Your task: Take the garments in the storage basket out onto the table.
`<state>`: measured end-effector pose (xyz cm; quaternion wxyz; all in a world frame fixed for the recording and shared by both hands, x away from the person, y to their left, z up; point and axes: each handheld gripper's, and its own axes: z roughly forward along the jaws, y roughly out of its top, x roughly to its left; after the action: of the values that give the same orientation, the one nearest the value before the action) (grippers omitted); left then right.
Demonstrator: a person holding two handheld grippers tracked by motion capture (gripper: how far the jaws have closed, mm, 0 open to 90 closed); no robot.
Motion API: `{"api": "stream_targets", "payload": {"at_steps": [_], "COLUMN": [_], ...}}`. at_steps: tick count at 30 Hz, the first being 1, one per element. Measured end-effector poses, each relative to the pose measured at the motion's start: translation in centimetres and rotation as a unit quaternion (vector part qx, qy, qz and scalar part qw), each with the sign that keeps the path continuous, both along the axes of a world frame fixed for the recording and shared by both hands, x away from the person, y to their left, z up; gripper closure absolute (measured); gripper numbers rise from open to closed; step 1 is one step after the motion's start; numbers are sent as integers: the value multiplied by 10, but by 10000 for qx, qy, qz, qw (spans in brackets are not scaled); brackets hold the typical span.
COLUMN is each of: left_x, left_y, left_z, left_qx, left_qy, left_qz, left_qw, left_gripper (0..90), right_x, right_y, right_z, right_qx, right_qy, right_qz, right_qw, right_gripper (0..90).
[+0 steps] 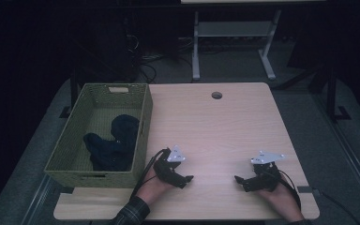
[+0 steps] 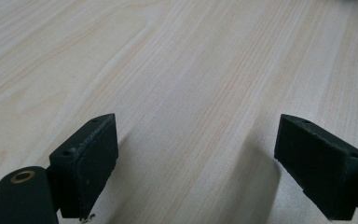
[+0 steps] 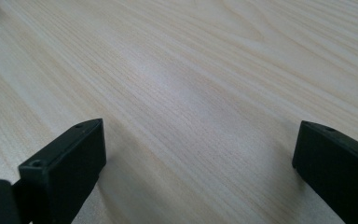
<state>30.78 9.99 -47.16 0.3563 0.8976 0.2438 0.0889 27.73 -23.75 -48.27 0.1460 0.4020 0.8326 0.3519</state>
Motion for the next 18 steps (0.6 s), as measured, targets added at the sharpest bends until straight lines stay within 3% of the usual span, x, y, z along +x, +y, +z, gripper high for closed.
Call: {"api": "stream_targets", "payload": {"at_steps": [18], "left_x": [2], "left_y": [1], "left_z": [9], "left_qx": [-117], "left_qy": [75], "left_qz": [45], "left_qw": [9999], "left_gripper": [134], "right_x": [0], "right_y": [0], "right_z": [0], "right_qx": [-1], "right_qy": [1], "right_qz": [3], "right_qw": [10000], "right_gripper": [23]}}
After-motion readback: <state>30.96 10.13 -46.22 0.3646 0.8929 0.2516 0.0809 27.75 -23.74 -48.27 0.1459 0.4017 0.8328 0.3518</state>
